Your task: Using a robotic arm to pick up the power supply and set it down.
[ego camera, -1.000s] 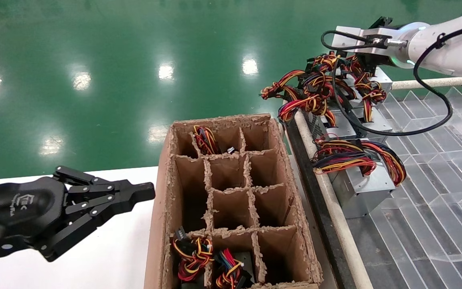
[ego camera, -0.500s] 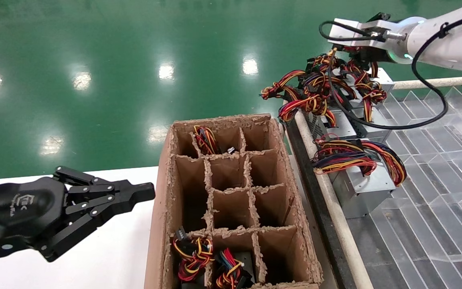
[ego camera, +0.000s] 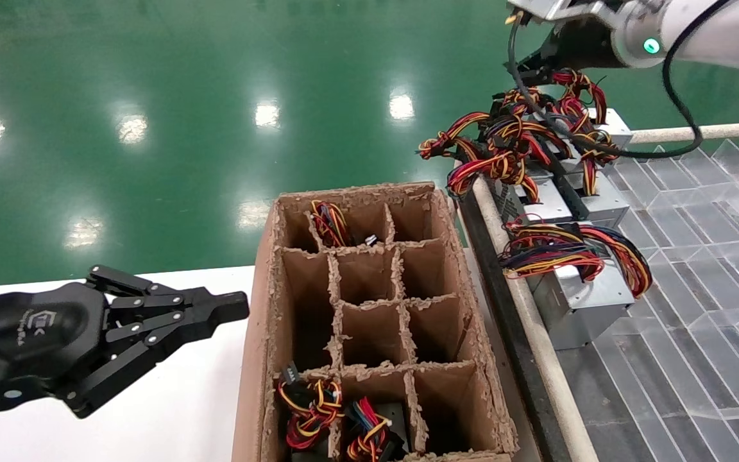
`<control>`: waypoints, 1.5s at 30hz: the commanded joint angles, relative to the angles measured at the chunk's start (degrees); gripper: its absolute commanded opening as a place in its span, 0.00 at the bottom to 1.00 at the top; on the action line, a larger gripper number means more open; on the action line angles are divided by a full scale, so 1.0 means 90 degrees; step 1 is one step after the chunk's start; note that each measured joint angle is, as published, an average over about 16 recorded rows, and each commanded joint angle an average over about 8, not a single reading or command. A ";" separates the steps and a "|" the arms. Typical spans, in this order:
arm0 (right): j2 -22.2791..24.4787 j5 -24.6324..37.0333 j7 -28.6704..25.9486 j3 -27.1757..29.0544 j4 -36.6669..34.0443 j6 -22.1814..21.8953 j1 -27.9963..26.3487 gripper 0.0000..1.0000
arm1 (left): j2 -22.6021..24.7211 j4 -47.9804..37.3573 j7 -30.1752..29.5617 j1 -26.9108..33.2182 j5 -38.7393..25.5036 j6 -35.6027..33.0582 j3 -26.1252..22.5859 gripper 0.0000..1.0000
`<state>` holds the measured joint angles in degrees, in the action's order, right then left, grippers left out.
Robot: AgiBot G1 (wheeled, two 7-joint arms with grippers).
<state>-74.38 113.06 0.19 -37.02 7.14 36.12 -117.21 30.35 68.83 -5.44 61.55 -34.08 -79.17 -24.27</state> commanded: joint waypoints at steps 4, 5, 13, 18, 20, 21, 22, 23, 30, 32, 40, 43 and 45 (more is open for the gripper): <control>0.0228 -0.0502 -0.0004 0.0191 0.0391 0.0363 0.0277 1.00 | 0.0000 0.0000 0.0000 0.0000 0.0000 0.0000 0.0000 0.00; 0.0307 -0.0642 -0.0027 0.0232 0.0523 0.0460 0.0388 1.00 | 0.0000 0.0000 0.0000 0.0000 0.0000 0.0000 0.0000 0.00; 0.0943 -0.1780 -0.0213 0.0561 0.1597 0.1251 0.1296 1.00 | 0.0000 0.0000 0.0000 0.0000 0.0000 0.0000 0.0000 0.41; 0.1345 -0.2498 -0.0331 0.0768 0.2274 0.1749 0.1868 1.00 | 0.0000 0.0000 0.0000 0.0000 0.0000 0.0000 0.0000 1.00; 0.1505 -0.2783 -0.0377 0.0851 0.2543 0.1947 0.2095 1.00 | 0.0000 0.0000 0.0000 0.0000 0.0000 0.0000 0.0000 1.00; 0.1586 -0.2929 -0.0401 0.0893 0.2681 0.2048 0.2211 1.00 | 0.0000 0.0000 0.0000 0.0000 0.0000 0.0000 0.0000 1.00; 0.1664 -0.3069 -0.0424 0.0933 0.2813 0.2146 0.2323 1.00 | 0.0000 0.0000 0.0000 0.0000 0.0000 0.0000 0.0000 1.00; 0.1746 -0.3214 -0.0448 0.0975 0.2950 0.2247 0.2439 1.00 | 0.0000 0.0000 0.0000 0.0000 0.0000 0.0000 0.0000 1.00; 0.2303 -0.4210 -0.0610 0.1263 0.3890 0.2938 0.3232 1.00 | 0.0000 0.0000 0.0000 0.0000 0.0000 0.0000 0.0000 1.00; 0.2453 -0.4479 -0.0655 0.1341 0.4144 0.3125 0.3447 1.00 | 0.0000 0.0000 0.0000 0.0000 0.0000 0.0000 0.0000 1.00; 0.3033 -0.5515 -0.0824 0.1640 0.5121 0.3844 0.4272 1.00 | 0.0000 0.0000 0.0000 0.0000 0.0000 0.0000 0.0000 1.00; 0.3243 -0.5891 -0.0885 0.1749 0.5476 0.4105 0.4572 1.00 | 0.0000 0.0000 0.0000 0.0000 0.0000 0.0000 0.0000 1.00; 0.3389 -0.6151 -0.0928 0.1824 0.5722 0.4286 0.4780 1.00 | 0.0000 0.0000 0.0000 0.0000 0.0000 0.0000 0.0000 1.00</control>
<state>-43.89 57.72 -8.16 -20.60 58.61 74.68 -74.21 30.35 68.83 -5.44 61.55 -34.08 -79.17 -24.27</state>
